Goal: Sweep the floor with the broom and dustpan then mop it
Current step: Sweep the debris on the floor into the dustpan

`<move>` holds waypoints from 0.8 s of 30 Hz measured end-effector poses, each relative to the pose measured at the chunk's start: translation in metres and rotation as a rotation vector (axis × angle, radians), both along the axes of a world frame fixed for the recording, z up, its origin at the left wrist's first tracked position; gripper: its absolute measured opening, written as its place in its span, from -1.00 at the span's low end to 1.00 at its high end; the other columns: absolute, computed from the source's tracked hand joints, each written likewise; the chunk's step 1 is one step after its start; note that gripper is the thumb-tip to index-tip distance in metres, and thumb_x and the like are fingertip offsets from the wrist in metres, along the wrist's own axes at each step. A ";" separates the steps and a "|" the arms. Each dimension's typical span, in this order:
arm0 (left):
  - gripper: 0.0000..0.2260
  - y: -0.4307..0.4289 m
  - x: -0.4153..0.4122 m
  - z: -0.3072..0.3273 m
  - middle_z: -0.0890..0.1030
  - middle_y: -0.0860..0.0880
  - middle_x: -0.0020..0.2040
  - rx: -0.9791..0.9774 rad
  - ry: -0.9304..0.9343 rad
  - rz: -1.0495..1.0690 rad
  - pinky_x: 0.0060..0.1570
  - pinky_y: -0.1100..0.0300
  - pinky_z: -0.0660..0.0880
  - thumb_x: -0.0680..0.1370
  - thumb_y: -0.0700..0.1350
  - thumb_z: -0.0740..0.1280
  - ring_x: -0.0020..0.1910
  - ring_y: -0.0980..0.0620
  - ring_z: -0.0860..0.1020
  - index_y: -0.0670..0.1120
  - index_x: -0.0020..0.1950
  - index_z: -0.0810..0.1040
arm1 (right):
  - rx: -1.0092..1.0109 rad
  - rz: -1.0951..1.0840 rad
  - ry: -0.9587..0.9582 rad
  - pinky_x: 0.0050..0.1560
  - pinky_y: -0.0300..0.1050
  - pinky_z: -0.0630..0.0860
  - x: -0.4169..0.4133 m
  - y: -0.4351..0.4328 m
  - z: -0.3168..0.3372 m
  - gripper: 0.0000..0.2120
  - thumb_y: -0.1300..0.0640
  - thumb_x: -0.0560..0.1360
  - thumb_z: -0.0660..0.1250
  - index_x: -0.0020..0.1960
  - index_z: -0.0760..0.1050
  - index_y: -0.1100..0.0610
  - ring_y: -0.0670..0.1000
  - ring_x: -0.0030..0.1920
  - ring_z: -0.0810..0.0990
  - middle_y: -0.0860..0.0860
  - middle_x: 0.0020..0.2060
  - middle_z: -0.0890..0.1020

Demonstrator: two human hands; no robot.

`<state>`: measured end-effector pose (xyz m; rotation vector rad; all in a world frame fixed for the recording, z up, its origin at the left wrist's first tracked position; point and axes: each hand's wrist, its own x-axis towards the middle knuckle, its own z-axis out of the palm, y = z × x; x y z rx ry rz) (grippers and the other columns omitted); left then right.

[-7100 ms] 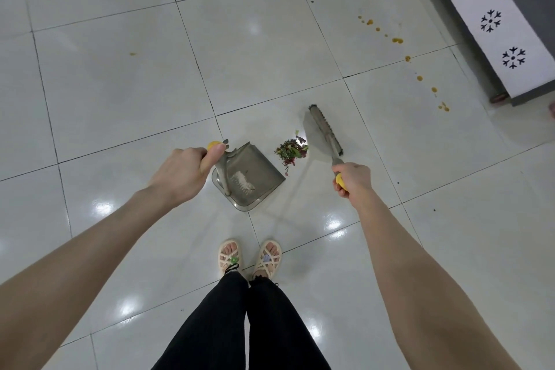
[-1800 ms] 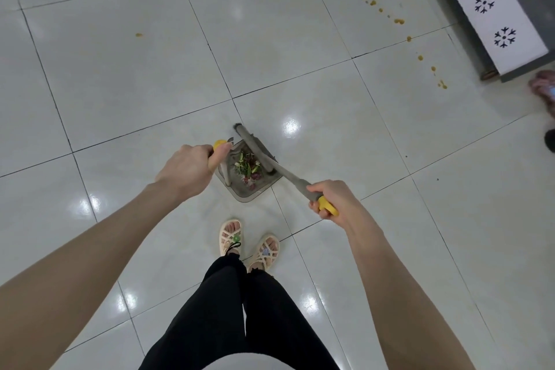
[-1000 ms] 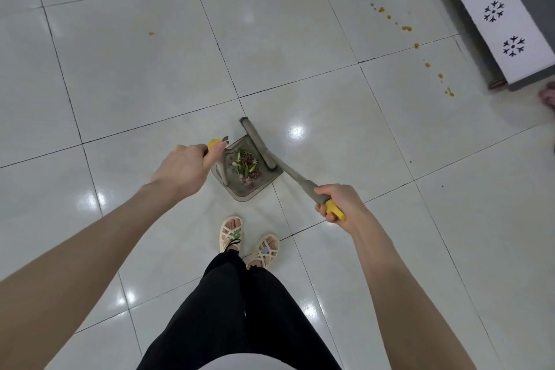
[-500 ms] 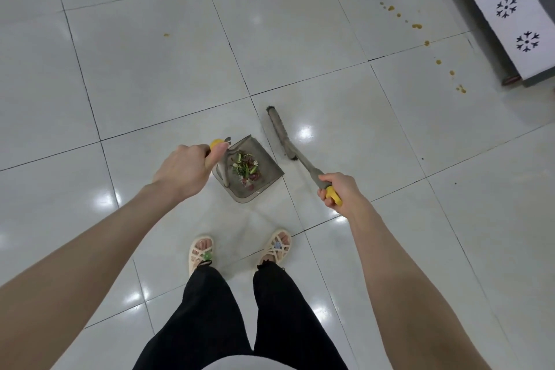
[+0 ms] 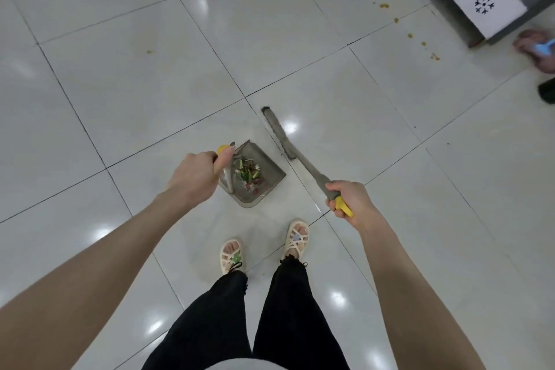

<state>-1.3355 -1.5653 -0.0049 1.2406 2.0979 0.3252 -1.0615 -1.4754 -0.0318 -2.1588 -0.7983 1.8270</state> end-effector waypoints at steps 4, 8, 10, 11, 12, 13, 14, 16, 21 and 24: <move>-0.47 -0.009 -0.010 0.001 0.43 -0.08 -0.37 -0.002 0.008 -0.032 -0.24 0.08 0.30 0.57 0.27 -0.08 -0.22 -0.16 0.43 -0.07 -0.36 0.34 | 0.026 -0.027 -0.009 -0.65 -0.35 0.21 -0.021 -0.004 -0.015 -0.96 0.30 0.52 0.27 -0.07 0.44 0.28 -0.04 -0.64 0.39 0.14 -0.38 0.42; -0.46 -0.011 -0.017 -0.003 0.42 -0.11 -0.39 -0.005 0.022 -0.030 -0.28 0.08 0.27 0.59 0.25 -0.07 -0.26 -0.16 0.42 -0.11 -0.37 0.32 | -0.053 -0.066 0.043 -0.66 -0.35 0.18 -0.040 -0.013 -0.034 -0.97 0.30 0.53 0.25 -0.08 0.42 0.26 -0.04 -0.62 0.38 0.13 -0.35 0.41; -0.47 -0.010 -0.019 -0.005 0.40 -0.11 -0.40 0.001 0.032 -0.029 -0.28 0.08 0.26 0.59 0.24 -0.07 -0.27 -0.17 0.40 -0.10 -0.38 0.30 | -0.100 -0.047 0.062 -0.67 -0.34 0.19 -0.043 -0.021 -0.036 -0.97 0.29 0.53 0.25 -0.03 0.44 0.25 -0.05 -0.63 0.40 0.14 -0.33 0.43; -0.47 -0.010 -0.019 -0.005 0.40 -0.11 -0.40 0.000 0.033 -0.027 -0.28 0.08 0.26 0.59 0.24 -0.07 -0.26 -0.17 0.40 -0.10 -0.38 0.29 | -0.113 -0.022 0.062 -0.67 -0.34 0.19 -0.042 -0.026 -0.034 -0.94 0.28 0.53 0.26 -0.01 0.45 0.26 -0.05 -0.62 0.41 0.14 -0.32 0.44; -0.47 -0.010 -0.019 -0.005 0.40 -0.11 -0.40 0.002 0.032 -0.028 -0.28 0.08 0.27 0.58 0.24 -0.08 -0.26 -0.18 0.40 -0.11 -0.37 0.29 | -0.118 -0.002 0.064 -0.67 -0.33 0.19 -0.040 -0.028 -0.030 -0.92 0.28 0.52 0.27 0.01 0.46 0.26 -0.05 -0.61 0.42 0.14 -0.32 0.45; -0.47 -0.009 -0.020 -0.006 0.40 -0.11 -0.40 0.002 0.029 -0.030 -0.27 0.07 0.28 0.58 0.25 -0.08 -0.26 -0.18 0.41 -0.11 -0.37 0.30 | -0.116 0.008 0.061 -0.67 -0.33 0.19 -0.037 -0.031 -0.025 -0.91 0.28 0.52 0.28 0.01 0.46 0.27 -0.05 -0.60 0.43 0.14 -0.32 0.46; -0.46 -0.009 -0.021 -0.005 0.41 -0.11 -0.39 -0.001 0.023 -0.032 -0.28 0.07 0.28 0.58 0.25 -0.08 -0.26 -0.17 0.41 -0.12 -0.36 0.31 | -0.110 0.012 0.054 -0.67 -0.33 0.20 -0.033 -0.034 -0.018 -0.91 0.28 0.52 0.28 0.00 0.47 0.27 -0.04 -0.59 0.44 0.14 -0.33 0.47; -0.44 -0.010 -0.023 -0.003 0.42 -0.12 -0.39 -0.004 0.018 -0.034 -0.32 0.07 0.27 0.58 0.25 -0.08 -0.29 -0.14 0.41 -0.15 -0.34 0.34 | -0.091 0.017 0.038 -0.66 -0.33 0.21 -0.026 -0.039 -0.005 -0.93 0.28 0.52 0.29 -0.02 0.50 0.26 -0.03 -0.56 0.45 0.14 -0.33 0.48; -0.41 -0.022 -0.033 0.000 0.42 -0.14 -0.39 -0.006 0.035 -0.057 -0.38 0.08 0.27 0.53 0.30 -0.12 -0.32 -0.15 0.42 -0.15 -0.36 0.33 | -0.037 0.013 0.013 -0.64 -0.34 0.22 -0.019 -0.046 0.008 -0.92 0.31 0.51 0.28 -0.06 0.53 0.19 -0.05 -0.59 0.45 0.14 -0.34 0.46; -0.35 -0.032 -0.039 0.000 0.47 -0.17 -0.34 -0.020 0.037 -0.056 -0.30 0.05 0.35 0.40 0.39 -0.19 -0.23 -0.21 0.46 -0.13 -0.33 0.37 | -0.015 -0.002 0.006 -0.64 -0.34 0.23 -0.022 -0.041 0.007 -0.93 0.30 0.51 0.28 -0.05 0.52 0.20 -0.06 -0.64 0.41 0.15 -0.33 0.45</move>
